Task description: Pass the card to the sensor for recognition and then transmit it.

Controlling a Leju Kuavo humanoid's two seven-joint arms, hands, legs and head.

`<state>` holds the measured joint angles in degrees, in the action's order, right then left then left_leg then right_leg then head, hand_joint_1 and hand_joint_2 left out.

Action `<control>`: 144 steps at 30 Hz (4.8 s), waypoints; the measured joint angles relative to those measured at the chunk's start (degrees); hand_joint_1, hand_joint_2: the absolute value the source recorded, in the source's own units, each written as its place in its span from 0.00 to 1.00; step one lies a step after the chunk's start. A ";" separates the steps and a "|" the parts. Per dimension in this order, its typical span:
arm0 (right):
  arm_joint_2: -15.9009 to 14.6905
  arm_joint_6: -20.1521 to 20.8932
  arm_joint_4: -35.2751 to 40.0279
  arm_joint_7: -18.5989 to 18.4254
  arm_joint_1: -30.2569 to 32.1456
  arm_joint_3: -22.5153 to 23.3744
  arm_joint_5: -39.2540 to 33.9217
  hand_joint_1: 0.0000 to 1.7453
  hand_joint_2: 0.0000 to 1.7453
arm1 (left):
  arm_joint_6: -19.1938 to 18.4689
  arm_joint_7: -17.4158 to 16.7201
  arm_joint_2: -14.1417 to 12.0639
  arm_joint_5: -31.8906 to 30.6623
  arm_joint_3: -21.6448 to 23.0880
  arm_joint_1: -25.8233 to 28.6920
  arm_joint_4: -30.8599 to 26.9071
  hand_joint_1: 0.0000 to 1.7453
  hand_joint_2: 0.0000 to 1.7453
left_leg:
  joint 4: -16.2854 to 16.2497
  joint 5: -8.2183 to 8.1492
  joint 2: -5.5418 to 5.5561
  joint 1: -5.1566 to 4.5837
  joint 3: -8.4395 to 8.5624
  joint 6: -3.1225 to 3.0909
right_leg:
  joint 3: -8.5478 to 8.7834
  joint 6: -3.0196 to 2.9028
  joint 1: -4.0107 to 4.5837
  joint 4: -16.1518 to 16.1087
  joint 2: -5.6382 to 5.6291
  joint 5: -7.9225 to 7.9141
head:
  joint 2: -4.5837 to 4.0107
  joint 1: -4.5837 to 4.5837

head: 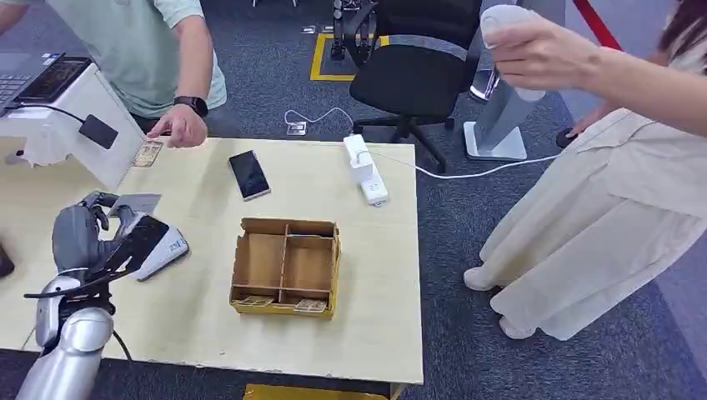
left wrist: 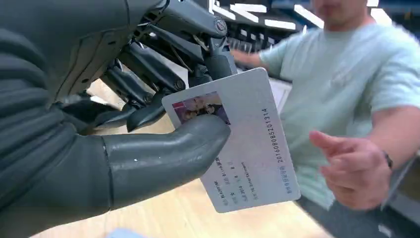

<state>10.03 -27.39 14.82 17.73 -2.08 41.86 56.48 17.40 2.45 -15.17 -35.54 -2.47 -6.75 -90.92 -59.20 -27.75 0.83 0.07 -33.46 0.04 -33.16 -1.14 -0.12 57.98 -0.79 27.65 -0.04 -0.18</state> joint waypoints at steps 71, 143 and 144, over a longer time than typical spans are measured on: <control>2.51 -2.95 -1.11 -1.90 -1.20 -0.52 0.79 0.00 0.00 | 19.34 2.27 6.54 -5.66 2.32 -14.41 13.09 0.00 1.00 | -0.01 0.01 0.00 0.00 -0.02 0.01 | -0.01 -0.05 0.00 0.05 -0.03 -0.03 | -0.02 -0.02; 0.87 0.22 -0.11 -0.09 0.91 2.86 -1.24 0.00 0.00 | 8.85 10.47 -1.46 -13.52 -5.29 25.18 -16.00 0.00 1.00 | 0.01 -0.15 0.01 0.00 0.00 -0.02 | 0.02 -0.07 0.00 0.05 0.02 0.21 | 0.00 -0.02; 0.87 0.22 0.02 -0.09 0.93 2.91 -1.20 0.00 0.00 | 8.48 10.27 -1.33 -13.76 -5.27 25.36 -16.15 0.00 1.00 | 0.01 -0.15 0.01 0.00 0.01 -0.02 | 0.02 -0.07 0.00 0.05 0.02 0.21 | -0.02 0.00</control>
<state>10.91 -27.17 14.84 17.64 -1.15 44.76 55.27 25.88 12.72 -16.50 -49.31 -7.74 18.61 -107.08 -59.19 -27.90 0.85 0.07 -33.45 0.02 -33.13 -1.21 -0.12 58.03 -0.77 27.87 -0.06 -0.18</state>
